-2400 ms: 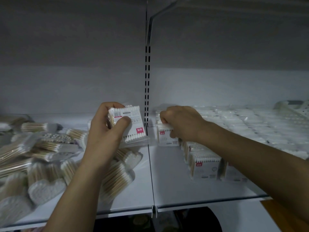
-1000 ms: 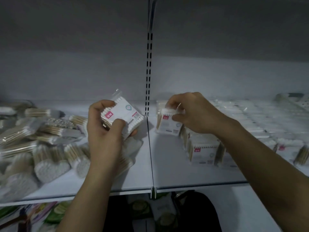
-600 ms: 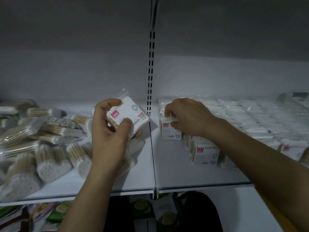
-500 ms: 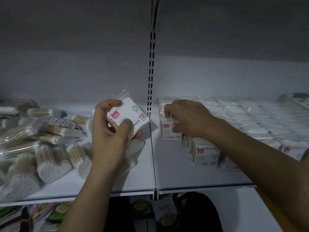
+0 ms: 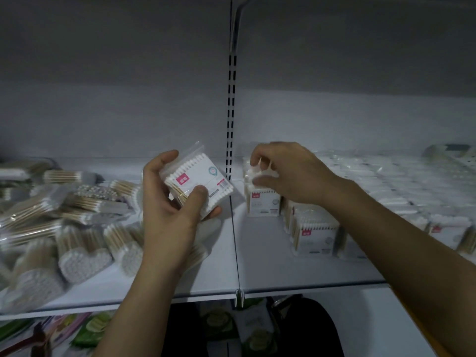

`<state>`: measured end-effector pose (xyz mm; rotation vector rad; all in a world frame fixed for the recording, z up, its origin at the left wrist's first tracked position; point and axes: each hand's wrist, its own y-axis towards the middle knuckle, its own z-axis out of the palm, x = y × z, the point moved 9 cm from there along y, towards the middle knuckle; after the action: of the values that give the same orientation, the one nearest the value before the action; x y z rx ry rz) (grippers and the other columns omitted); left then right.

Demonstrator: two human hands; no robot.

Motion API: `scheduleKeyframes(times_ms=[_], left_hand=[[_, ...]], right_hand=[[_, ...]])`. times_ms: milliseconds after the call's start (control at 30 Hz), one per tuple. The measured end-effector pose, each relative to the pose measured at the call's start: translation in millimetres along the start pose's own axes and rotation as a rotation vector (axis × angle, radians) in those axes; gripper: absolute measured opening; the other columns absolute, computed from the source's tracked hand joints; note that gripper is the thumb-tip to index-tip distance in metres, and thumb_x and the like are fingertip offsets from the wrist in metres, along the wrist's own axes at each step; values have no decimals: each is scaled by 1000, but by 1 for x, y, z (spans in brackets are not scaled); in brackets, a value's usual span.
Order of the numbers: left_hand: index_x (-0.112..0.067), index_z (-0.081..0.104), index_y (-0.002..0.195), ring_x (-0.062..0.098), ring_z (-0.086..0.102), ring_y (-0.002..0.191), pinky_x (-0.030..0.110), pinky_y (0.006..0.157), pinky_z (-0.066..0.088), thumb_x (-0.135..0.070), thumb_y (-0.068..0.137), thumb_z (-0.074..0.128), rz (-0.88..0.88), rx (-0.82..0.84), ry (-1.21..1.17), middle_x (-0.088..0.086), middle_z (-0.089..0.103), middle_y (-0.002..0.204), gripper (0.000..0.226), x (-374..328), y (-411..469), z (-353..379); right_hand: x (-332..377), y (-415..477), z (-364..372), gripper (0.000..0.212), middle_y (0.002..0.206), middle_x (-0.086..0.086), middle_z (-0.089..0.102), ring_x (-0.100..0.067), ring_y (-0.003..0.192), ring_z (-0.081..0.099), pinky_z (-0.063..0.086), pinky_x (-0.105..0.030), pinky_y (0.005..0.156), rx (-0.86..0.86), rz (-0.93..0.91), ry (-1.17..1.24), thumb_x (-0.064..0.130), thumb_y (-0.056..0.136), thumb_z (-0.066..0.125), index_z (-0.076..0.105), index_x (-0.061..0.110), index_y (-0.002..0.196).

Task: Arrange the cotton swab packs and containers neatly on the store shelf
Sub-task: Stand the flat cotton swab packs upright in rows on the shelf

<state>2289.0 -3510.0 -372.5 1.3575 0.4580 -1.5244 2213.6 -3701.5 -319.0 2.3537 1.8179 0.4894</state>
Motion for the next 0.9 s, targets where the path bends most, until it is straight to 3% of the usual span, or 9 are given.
scheduleKeyframes(times_ms=[67, 167, 267, 333, 400, 500, 667, 800, 900], left_hand=[[-31, 46, 138, 23, 74, 100, 41, 69, 64, 8, 94, 63, 0, 0, -16, 5, 68, 116, 61, -1, -2, 2], [-34, 42, 141, 25, 74, 95, 41, 66, 64, 3, 93, 68, 5, 32, 3, 4, 69, 110, 67, -3, -7, 11], [-40, 40, 142, 22, 75, 92, 38, 69, 63, -6, 88, 74, 28, 121, 62, 4, 72, 107, 72, -6, -14, 20], [-40, 41, 142, 21, 75, 93, 37, 72, 63, -17, 81, 78, 56, 161, 127, 4, 72, 109, 74, -9, -18, 23], [-35, 42, 141, 18, 75, 94, 34, 73, 63, -21, 77, 80, 88, 161, 182, 5, 70, 112, 76, -9, -22, 25], [-32, 43, 140, 15, 74, 96, 31, 74, 63, -13, 85, 77, 101, 119, 165, 2, 69, 111, 68, -5, -26, 24], [-36, 41, 138, 26, 68, 102, 37, 82, 62, -2, 102, 56, 177, 10, 70, -1, 64, 106, 51, -1, -34, 16], [-36, 38, 137, 19, 68, 98, 38, 79, 63, 12, 98, 50, 276, -21, 101, -6, 62, 107, 62, 2, -45, 19], [-39, 38, 135, 18, 67, 98, 37, 77, 63, 13, 97, 50, 330, -23, 162, -2, 58, 114, 66, 7, -49, 24]], right_hand=[[12, -11, -19, 19, 96, 13, 64, -7, 86, 61, 52, -26, 79, -161, 17, 263, 33, 96, 66, 64, 25, 113], [26, -28, -21, 30, 112, 14, 64, -3, 95, 63, 51, -16, 76, -210, 65, 577, 33, 100, 58, 57, 31, 130], [35, -41, -13, 45, 122, 13, 62, -7, 100, 66, 59, -28, 79, -219, 46, 801, 32, 97, 65, 50, 39, 139], [35, -48, -9, 45, 118, 10, 65, -16, 94, 68, 62, -41, 76, -240, 30, 848, 21, 92, 73, 58, 34, 132], [31, -53, -9, 36, 111, 8, 68, -22, 88, 71, 61, -50, 72, -246, 46, 843, 11, 85, 79, 66, 25, 116], [17, -59, -21, 31, 101, 4, 72, -23, 83, 73, 62, -50, 67, -235, 76, 813, 8, 76, 87, 65, 18, 95], [-14, -60, -47, 38, 93, 2, 71, -13, 80, 73, 62, -46, 70, -232, 124, 577, 18, 71, 91, 60, 24, 91], [-16, -48, -30, 40, 99, 15, 64, 2, 73, 61, 48, -17, 68, -87, 116, 258, 30, 73, 90, 61, 37, 100], [-9, -38, -10, 35, 98, 15, 64, 3, 80, 56, 38, -9, 66, 5, 46, 78, 29, 75, 88, 63, 32, 99]])
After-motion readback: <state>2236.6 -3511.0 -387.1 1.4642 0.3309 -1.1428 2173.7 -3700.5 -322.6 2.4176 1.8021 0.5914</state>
